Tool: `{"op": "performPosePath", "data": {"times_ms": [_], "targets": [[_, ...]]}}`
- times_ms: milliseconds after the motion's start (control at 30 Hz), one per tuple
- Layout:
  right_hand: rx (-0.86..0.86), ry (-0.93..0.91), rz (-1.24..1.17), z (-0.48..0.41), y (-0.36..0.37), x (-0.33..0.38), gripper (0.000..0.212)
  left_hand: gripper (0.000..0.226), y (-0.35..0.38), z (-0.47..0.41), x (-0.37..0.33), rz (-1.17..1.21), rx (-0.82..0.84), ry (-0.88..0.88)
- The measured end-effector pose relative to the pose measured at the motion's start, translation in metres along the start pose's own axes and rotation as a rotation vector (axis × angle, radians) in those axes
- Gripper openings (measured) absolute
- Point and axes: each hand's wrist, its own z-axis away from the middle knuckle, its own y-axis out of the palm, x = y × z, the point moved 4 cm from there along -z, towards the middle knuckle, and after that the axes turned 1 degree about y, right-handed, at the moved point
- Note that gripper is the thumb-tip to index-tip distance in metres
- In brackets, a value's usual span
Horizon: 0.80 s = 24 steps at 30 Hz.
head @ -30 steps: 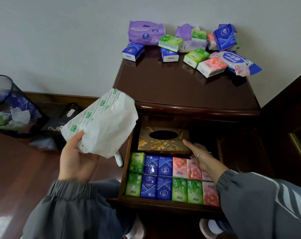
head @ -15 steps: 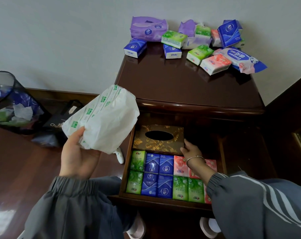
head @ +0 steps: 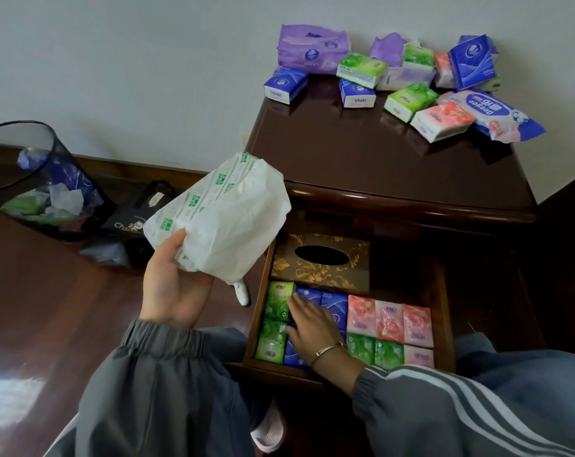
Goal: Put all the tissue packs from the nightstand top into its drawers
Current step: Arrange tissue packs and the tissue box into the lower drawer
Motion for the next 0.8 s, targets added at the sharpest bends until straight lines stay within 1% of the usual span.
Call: {"op": "performPosePath", "data": {"times_ms": [100,233,333,400,433,533,567,633,667,733,800], "targets": [[0.114,0.056,0.071,-0.009,0.017,0.002,0.060,0.034,-0.003,0.000,-0.001,-0.001,0.005,0.010],[0.182,0.068,0.201,-0.010,0.022,-0.005,0.061,0.030,-0.002,-0.001,-0.001,-0.026,0.012,0.014],[0.180,0.088,0.127,-0.009,0.004,-0.002,0.054,0.030,0.001,-0.002,-0.001,-0.042,0.024,0.001],[0.085,0.114,-0.068,-0.004,-0.020,-0.001,0.044,0.030,0.004,-0.001,0.001,-0.068,0.060,-0.035],[0.020,0.147,-0.240,0.001,-0.036,-0.002,0.039,0.030,0.005,0.001,0.002,-0.081,0.075,-0.061],[-0.134,0.311,-0.977,0.026,-0.090,-0.007,0.023,0.031,0.009,0.005,0.009,-0.149,0.107,-0.161],[-0.156,0.350,-1.181,0.035,-0.107,-0.011,0.025,0.035,0.010,0.007,0.013,-0.186,0.115,-0.200],[-0.136,0.355,-1.467,0.052,-0.138,-0.019,0.034,0.041,0.015,0.011,0.024,-0.268,0.135,-0.284],[-0.109,0.328,-1.546,0.060,-0.151,-0.024,0.039,0.041,0.017,0.014,0.030,-0.315,0.155,-0.327],[-0.060,0.287,-1.550,0.075,-0.169,-0.033,0.044,0.042,0.023,0.018,0.045,-0.413,0.196,-0.410],[-0.053,0.304,-1.455,0.089,-0.173,-0.044,0.034,0.042,0.027,0.022,0.061,-0.479,0.217,-0.471]]}}
